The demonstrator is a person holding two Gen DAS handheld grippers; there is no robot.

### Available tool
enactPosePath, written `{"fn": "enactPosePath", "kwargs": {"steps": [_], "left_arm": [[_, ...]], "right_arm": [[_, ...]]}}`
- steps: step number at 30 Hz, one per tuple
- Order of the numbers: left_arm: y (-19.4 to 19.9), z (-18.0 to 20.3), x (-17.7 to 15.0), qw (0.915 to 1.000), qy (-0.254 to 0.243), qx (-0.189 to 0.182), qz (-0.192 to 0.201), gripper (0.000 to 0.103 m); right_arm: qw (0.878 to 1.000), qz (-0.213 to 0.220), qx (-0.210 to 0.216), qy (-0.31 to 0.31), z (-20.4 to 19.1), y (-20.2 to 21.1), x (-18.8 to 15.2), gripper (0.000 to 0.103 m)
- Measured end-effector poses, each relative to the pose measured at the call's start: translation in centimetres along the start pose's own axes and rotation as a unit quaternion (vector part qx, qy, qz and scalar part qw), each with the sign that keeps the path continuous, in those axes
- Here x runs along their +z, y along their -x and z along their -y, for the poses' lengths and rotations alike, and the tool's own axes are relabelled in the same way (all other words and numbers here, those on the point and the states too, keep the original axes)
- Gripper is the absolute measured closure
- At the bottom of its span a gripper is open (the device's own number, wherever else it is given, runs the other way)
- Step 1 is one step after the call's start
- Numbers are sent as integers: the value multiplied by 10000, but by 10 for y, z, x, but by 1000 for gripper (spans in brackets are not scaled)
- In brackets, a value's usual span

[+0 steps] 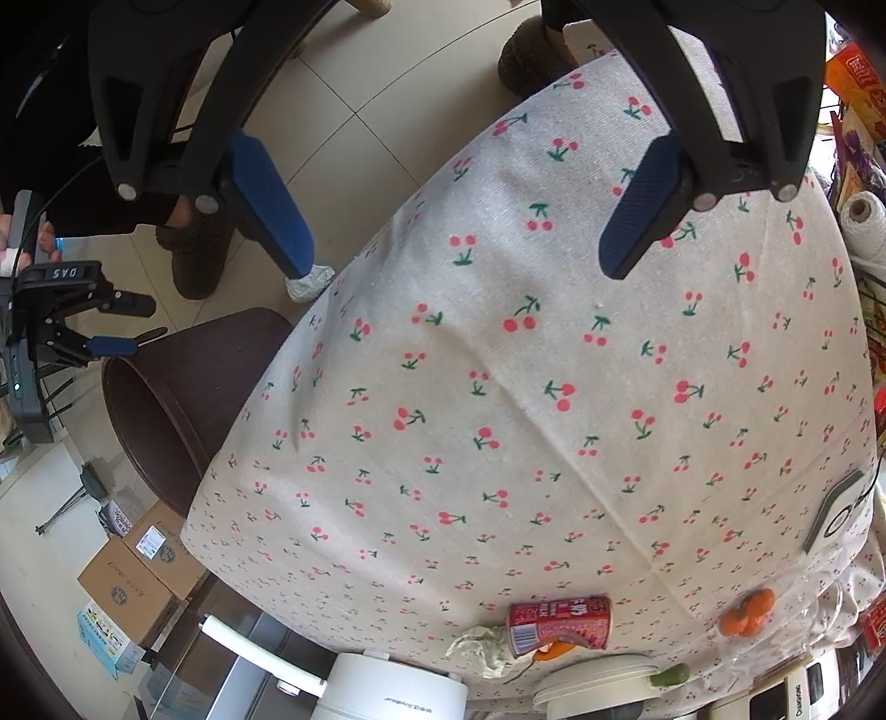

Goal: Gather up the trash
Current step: 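Lower the right tool toward the white tissue on the floor, then grasp the white tissue on the floor with the right tool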

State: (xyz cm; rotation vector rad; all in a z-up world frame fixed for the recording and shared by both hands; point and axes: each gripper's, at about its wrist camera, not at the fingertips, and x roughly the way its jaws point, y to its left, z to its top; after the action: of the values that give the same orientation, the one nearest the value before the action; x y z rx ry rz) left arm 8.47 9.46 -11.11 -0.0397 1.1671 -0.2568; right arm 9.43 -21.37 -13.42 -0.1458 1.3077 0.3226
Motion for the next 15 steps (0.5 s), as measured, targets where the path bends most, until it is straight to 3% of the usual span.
{"fn": "enactPosePath", "kwargs": {"steps": [5,15], "left_arm": [[5,-7,4,10000,50,-3,43,1],[19,-6,10,9990,-393,116,200,1]], "right_arm": [[9985,-469,-119,258,-27,-60,-3,28],[9941,-1048,-161,-217,-36,-204,-17,28]]}}
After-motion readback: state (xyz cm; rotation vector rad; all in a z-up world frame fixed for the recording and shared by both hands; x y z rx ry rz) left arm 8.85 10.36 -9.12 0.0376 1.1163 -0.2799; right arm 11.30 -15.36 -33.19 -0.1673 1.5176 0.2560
